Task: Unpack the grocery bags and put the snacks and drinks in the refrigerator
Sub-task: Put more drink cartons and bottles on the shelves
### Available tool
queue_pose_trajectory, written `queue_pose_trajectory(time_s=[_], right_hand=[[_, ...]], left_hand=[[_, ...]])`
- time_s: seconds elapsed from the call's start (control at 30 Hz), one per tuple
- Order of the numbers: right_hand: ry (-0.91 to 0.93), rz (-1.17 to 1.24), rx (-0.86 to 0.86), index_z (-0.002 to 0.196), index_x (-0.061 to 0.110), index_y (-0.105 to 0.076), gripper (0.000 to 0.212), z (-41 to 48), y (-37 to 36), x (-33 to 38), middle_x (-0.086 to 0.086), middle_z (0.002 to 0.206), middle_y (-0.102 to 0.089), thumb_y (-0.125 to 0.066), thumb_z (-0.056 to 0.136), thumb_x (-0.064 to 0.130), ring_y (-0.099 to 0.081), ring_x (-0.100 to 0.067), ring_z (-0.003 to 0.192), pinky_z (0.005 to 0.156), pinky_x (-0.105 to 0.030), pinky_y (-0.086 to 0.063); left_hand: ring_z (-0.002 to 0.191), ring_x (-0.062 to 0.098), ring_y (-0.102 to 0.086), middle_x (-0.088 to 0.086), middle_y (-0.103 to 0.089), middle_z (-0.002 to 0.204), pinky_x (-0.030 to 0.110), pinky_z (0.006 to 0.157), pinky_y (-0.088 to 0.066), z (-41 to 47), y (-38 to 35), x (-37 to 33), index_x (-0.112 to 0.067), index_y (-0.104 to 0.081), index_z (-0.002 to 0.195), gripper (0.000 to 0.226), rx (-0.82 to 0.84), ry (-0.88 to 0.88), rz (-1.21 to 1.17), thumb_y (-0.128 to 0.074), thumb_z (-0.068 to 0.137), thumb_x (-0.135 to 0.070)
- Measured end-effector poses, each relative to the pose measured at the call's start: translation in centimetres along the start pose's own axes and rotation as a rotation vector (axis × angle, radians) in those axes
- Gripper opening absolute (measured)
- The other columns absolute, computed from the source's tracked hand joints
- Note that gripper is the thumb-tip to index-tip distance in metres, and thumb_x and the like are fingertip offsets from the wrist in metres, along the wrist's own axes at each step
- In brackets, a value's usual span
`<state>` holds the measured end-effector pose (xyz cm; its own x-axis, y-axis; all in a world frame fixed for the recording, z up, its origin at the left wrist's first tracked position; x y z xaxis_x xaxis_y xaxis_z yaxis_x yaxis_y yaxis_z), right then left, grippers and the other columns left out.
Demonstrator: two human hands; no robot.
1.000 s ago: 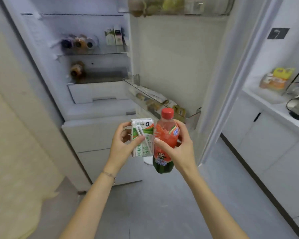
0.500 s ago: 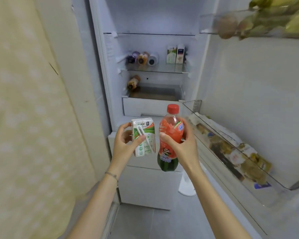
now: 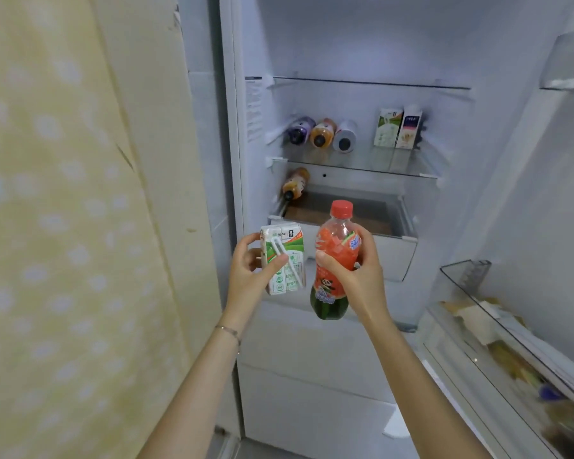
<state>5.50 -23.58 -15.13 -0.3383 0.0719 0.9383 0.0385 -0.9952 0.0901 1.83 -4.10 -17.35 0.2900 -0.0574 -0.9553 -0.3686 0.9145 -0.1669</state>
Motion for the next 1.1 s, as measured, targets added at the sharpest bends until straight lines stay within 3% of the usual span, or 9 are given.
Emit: queue_pose_trajectory(time_s=[0.27, 0.4, 0.53, 0.7, 0.87, 0.93, 1.1], right_hand=[[0.014, -0.059, -0.104, 0.129, 0.039, -0.042, 0.067, 8.4, -3.6, -2.1, 0.023, 0.118, -0.052, -0.080, 0.074, 0.032, -0.057, -0.003, 0.104, 0.075, -0.016, -0.049], [0.015, -0.079, -0.155, 0.129, 0.038, -0.041, 0.067, 11.5, -3.8, -2.9, 0.019, 0.120, -0.053, -0.080, 0.075, 0.030, -0.057, -0.004, 0.106, 0.075, -0.016, -0.049], [0.029, -0.123, -0.165, 0.126, 0.041, -0.041, 0.067, 14.1, -3.5, -3.1, 0.022, 0.117, -0.054, -0.081, 0.074, 0.027, -0.058, 0.002, 0.105, 0.076, -0.013, -0.048], [0.113, -0.131, -0.144, 0.119, 0.044, -0.044, 0.066, 17.7, -3.4, -2.8, 0.025, 0.112, -0.058, -0.083, 0.073, 0.017, -0.059, 0.008, 0.101, 0.079, -0.009, -0.049], [0.138, -0.093, -0.139, 0.117, 0.048, -0.042, 0.069, 21.5, -3.4, -4.4, 0.018, 0.117, -0.057, -0.083, 0.072, 0.014, -0.059, -0.001, 0.107, 0.088, -0.023, -0.052], [0.134, -0.098, -0.126, 0.115, 0.052, -0.040, 0.072, 22.7, -3.6, -5.2, 0.017, 0.119, -0.054, -0.084, 0.071, 0.015, -0.057, -0.003, 0.109, 0.089, -0.024, -0.052], [0.125, -0.050, -0.071, 0.118, 0.044, -0.039, 0.073, 24.2, -4.7, -7.6, 0.016, 0.122, -0.050, -0.082, 0.073, 0.007, -0.055, -0.001, 0.111, 0.083, -0.016, -0.051]], left_hand=[[0.102, 0.018, -0.067, 0.004, -0.065, 0.114, 0.030, 0.074, -0.059, 12.0, -0.5, 2.2, -0.034, -0.048, 0.117, 0.046, 0.164, -0.051, 0.021, -0.072, 0.083, -0.015], [0.102, 0.015, -0.066, -0.003, -0.063, 0.110, 0.032, 0.079, -0.059, 16.0, -2.0, 2.7, -0.033, -0.047, 0.118, 0.046, 0.241, -0.059, 0.011, -0.071, 0.085, -0.013], [0.105, 0.020, -0.065, 0.004, -0.065, 0.114, 0.037, 0.081, -0.058, 18.8, -3.5, 4.1, -0.039, -0.051, 0.112, 0.047, 0.253, -0.075, -0.009, -0.075, 0.082, -0.012], [0.101, 0.016, -0.067, 0.003, -0.067, 0.110, 0.030, 0.078, -0.057, 21.3, -5.2, 5.2, -0.034, -0.051, 0.116, 0.047, 0.265, -0.073, -0.045, -0.074, 0.082, -0.011], [0.103, 0.018, -0.066, 0.006, -0.067, 0.112, 0.032, 0.083, -0.056, 22.8, -6.1, 7.3, -0.016, -0.049, 0.125, 0.052, 0.258, -0.029, -0.052, -0.075, 0.079, -0.011], [0.103, 0.018, -0.066, 0.006, -0.067, 0.113, 0.034, 0.083, -0.056, 23.4, -6.0, 8.1, -0.018, -0.050, 0.123, 0.051, 0.244, -0.001, -0.055, -0.075, 0.080, -0.011], [0.102, 0.014, -0.067, -0.002, -0.068, 0.110, 0.030, 0.078, -0.056, 24.9, -5.9, 9.4, -0.031, -0.051, 0.115, 0.045, 0.232, 0.036, -0.047, -0.076, 0.081, -0.015]])
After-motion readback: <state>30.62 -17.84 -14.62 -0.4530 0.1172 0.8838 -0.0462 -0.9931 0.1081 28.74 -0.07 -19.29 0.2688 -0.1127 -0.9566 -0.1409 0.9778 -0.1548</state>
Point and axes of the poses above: each hand's wrist, its own z-axis towards the middle knuckle, its own y-axis out of the back of the hand, x = y × z, the point moved 7 cm from there along z, towards the middle knuckle
